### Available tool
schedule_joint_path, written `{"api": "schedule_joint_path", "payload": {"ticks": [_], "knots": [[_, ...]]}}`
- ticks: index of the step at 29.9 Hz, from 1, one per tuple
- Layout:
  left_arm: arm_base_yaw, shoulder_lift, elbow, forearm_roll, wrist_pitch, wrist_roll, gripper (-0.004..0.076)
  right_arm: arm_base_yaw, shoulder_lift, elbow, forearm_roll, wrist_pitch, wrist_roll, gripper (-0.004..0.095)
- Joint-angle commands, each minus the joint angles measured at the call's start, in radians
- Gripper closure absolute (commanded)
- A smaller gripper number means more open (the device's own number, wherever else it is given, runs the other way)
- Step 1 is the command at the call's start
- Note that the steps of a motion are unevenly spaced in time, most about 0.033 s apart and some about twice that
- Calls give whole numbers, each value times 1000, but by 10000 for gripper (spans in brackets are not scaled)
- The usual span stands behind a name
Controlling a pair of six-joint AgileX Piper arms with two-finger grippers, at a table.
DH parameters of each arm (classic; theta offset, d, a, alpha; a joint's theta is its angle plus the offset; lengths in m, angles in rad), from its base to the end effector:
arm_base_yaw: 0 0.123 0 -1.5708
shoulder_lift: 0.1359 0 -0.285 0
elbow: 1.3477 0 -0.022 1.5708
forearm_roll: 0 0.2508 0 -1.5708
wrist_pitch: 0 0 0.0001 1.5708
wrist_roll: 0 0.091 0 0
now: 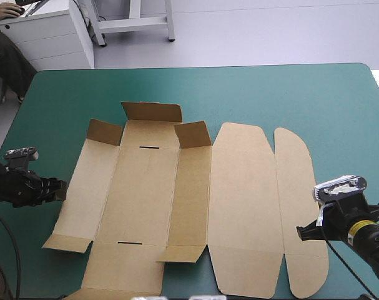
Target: Fold the box
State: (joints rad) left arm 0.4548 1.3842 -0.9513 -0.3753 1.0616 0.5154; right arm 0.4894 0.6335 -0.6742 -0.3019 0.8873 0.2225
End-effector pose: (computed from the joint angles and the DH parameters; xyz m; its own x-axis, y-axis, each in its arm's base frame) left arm 0.2334 0.0817 0.2588 -0.9504 -0.1273 -0.2838 -0.0596 0.9700 -0.2356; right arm 0.1041 0.0316 0.3155 -0.6014 -0.2891 -0.7448 -0.2898 0.9477 -0.1339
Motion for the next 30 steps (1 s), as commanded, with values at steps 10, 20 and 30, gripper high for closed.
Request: {"api": "schedule_joint_path", "payload": {"ticks": [10,20,30], "knots": [[-46,-25,-29,34,58,-124,181,-5,0,-26,-24,-1,-20,928],[-46,-18,-29,-25,152,-134,69,-5,0,-27,-26,5,-41,928],[-46,73,-25,-192,230,-63,69,-5,0,-27,-26,11,-41,928]]}}
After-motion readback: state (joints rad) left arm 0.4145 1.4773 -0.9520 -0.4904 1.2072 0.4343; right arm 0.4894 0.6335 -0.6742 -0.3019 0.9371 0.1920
